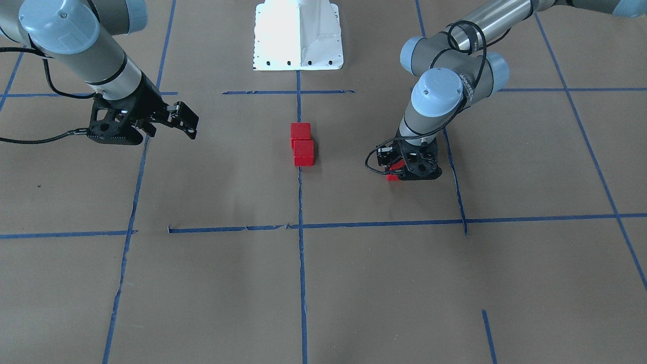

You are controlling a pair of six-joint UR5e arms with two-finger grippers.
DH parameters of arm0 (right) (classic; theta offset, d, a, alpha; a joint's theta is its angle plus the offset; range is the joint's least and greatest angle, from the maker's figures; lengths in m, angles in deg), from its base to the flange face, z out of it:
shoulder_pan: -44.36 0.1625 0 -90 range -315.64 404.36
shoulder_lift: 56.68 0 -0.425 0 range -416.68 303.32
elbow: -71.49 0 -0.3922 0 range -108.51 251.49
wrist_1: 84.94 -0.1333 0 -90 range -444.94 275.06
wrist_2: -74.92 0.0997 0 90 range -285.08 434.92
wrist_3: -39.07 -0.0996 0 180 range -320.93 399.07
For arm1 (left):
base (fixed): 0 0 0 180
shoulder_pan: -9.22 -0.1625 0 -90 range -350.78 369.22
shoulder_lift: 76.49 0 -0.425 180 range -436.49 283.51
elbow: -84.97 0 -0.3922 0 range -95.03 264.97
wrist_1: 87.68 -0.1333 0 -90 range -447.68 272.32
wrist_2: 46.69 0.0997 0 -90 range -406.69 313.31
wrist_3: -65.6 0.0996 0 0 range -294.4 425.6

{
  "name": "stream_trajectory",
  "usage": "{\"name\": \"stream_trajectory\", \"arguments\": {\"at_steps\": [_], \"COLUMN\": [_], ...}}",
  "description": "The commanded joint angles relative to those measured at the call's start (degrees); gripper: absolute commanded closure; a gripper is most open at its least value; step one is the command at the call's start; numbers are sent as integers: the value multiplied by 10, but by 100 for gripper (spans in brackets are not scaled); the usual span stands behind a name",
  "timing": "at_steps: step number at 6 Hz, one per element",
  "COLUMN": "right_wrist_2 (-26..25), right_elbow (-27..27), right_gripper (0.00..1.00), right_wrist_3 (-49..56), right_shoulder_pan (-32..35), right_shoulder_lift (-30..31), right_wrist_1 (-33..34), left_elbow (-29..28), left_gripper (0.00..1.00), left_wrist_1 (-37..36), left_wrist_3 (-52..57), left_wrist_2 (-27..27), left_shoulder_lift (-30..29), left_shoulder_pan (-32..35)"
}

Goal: Form red blocks into L shape at center
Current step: 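Carry the cube with the left gripper toward the two-cube column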

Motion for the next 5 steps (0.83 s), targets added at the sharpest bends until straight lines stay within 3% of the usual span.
{"name": "stream_trajectory", "arguments": {"at_steps": [1,3,5], "right_wrist_2": [0,7,11], "right_elbow": [-1,-1,0], "right_gripper": [0,0,0], "right_wrist_3": [-2,-1,0], "right_shoulder_pan": [0,0,0], "right_shoulder_lift": [0,-1,-1], "right_wrist_1": [0,0,0], "left_elbow": [17,22,36], "left_gripper": [100,100,100], "left_wrist_1": [-5,-25,-56], "left_wrist_3": [-150,-388,-604], "left_wrist_2": [7,52,54], "left_shoulder_lift": [-24,-65,-67], "left_shoulder_pan": [1,-14,-26]}}
